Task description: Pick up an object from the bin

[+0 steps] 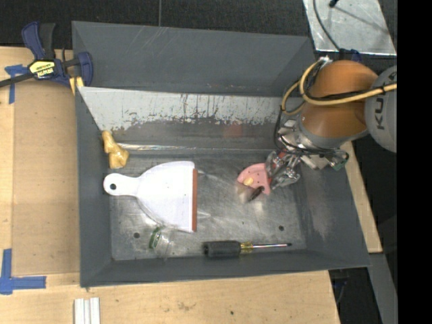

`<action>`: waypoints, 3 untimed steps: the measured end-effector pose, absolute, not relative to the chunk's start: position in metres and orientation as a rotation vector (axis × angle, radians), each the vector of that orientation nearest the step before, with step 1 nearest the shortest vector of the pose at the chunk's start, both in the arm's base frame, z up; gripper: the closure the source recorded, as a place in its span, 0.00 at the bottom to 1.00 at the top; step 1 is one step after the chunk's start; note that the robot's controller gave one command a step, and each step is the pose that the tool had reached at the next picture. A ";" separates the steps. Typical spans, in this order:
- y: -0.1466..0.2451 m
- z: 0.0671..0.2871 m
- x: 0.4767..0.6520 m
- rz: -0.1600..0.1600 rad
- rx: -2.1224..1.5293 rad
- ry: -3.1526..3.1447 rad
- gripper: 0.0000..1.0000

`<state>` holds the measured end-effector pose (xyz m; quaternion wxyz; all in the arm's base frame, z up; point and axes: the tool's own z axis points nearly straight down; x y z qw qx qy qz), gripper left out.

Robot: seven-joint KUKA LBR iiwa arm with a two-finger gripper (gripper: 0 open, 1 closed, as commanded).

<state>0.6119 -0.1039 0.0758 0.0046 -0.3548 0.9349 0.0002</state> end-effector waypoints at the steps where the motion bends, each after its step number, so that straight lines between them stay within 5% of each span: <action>1: -0.104 0.079 0.612 0.000 -1.111 2.930 1.00; 3: -0.104 0.108 0.610 0.003 -1.112 2.939 1.00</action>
Offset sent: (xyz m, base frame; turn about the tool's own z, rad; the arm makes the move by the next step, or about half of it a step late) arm -0.0001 -0.0001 0.0758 0.0000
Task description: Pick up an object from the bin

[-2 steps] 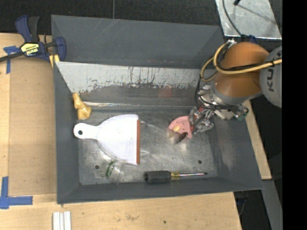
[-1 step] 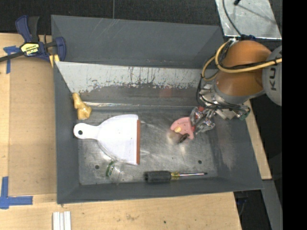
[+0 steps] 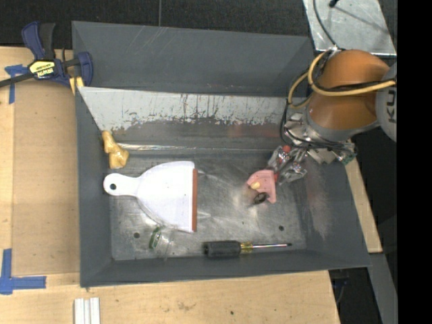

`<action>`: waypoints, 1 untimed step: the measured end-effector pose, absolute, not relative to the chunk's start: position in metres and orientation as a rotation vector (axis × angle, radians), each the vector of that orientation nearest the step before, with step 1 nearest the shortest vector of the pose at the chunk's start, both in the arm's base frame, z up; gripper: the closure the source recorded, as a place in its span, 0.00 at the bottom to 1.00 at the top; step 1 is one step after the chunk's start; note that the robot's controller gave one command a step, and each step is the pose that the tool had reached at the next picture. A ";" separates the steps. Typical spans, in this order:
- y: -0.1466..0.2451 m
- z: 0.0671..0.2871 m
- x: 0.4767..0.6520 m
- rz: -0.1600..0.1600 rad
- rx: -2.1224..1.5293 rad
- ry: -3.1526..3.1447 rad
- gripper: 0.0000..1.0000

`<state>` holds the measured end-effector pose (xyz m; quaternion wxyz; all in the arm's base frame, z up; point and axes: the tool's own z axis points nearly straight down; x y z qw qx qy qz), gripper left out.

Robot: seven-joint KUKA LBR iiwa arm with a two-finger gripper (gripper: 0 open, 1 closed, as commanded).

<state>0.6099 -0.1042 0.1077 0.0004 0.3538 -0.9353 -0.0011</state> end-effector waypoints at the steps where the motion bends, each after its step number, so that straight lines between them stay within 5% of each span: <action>1: -0.104 0.128 0.610 -0.003 1.109 -2.938 1.00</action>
Offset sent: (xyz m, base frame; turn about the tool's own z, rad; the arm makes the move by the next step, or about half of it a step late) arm 0.0001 0.0001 0.0655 0.0000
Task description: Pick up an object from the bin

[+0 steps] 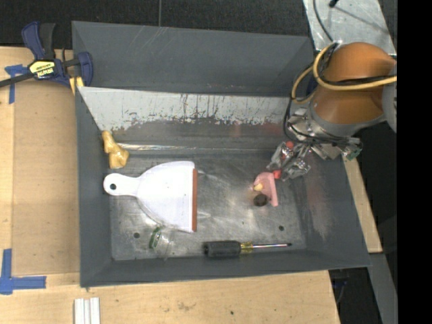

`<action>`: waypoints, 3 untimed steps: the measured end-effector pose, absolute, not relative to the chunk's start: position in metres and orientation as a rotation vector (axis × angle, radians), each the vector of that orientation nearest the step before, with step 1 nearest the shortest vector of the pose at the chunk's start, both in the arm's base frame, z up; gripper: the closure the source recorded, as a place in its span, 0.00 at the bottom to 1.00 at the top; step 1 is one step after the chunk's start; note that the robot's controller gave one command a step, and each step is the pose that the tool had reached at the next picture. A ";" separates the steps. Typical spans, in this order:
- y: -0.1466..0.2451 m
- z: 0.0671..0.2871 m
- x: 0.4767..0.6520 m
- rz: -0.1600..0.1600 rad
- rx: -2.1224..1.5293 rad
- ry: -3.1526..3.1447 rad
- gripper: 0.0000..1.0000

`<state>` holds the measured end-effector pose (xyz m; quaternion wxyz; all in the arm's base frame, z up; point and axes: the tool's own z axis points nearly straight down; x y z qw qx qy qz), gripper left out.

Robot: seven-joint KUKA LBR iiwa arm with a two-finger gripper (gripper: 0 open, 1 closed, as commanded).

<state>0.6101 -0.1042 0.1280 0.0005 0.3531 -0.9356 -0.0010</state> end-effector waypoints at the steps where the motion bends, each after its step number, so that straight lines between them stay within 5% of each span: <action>1: -0.104 0.148 0.611 0.002 1.110 -2.943 1.00; 3: -0.104 0.172 0.612 0.004 1.110 -2.945 1.00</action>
Offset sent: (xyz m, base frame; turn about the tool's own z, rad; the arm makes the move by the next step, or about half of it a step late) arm 0.0001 0.0001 0.0134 0.0000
